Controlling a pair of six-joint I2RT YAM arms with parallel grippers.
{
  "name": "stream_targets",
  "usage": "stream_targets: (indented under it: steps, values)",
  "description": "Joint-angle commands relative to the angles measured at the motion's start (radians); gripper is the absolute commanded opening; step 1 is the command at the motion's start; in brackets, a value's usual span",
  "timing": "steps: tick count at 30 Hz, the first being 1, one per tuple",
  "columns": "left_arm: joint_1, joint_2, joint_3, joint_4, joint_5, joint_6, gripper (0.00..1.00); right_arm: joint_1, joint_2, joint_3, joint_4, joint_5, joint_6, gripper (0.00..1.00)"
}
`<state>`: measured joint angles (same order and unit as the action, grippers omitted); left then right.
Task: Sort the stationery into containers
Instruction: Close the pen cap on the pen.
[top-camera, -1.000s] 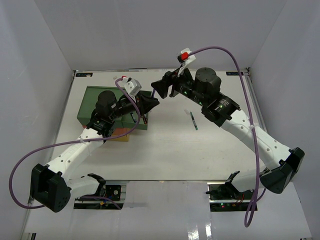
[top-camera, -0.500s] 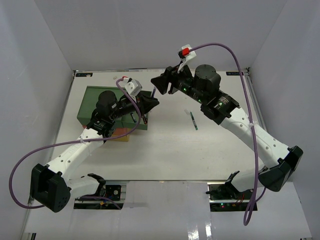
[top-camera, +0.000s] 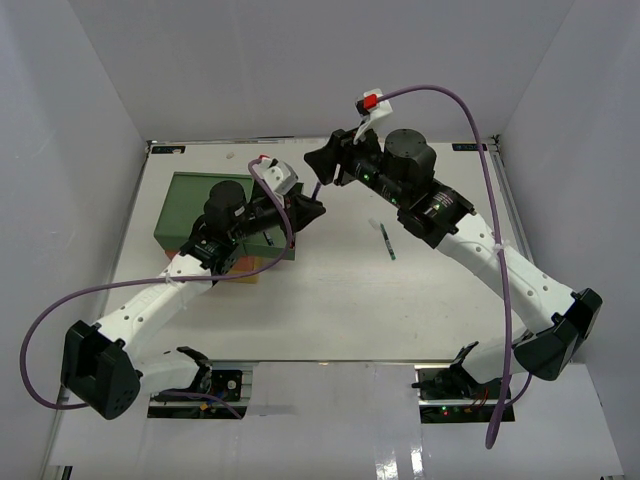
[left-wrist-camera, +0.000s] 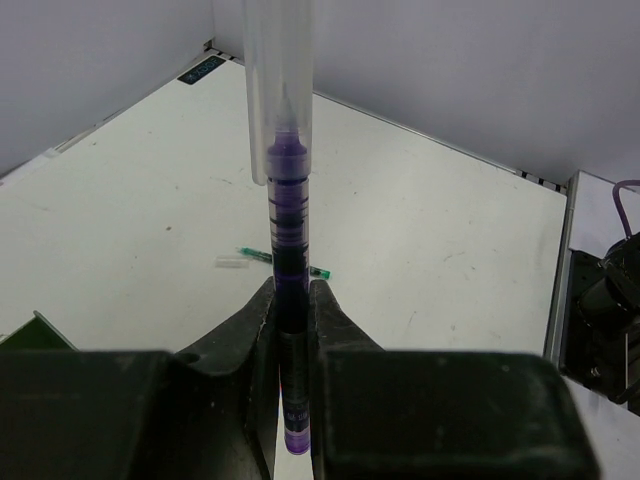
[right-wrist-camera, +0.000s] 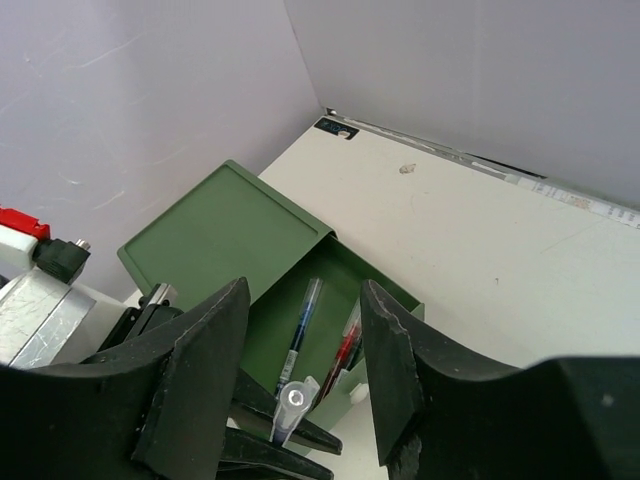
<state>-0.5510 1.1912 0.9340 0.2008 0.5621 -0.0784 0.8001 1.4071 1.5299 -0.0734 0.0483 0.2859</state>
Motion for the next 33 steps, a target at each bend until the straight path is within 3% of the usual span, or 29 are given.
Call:
stream_targets:
  steps: [1, 33]
  values:
    - [-0.015, -0.001, 0.054, -0.020, -0.033, 0.022, 0.00, 0.007, -0.023, 0.029, 0.012, 0.039, 0.013, 0.54]
    - [-0.081, 0.015, 0.098, -0.044, -0.100, 0.014, 0.00, 0.008, -0.057, -0.036, -0.025, 0.082, 0.029, 0.37]
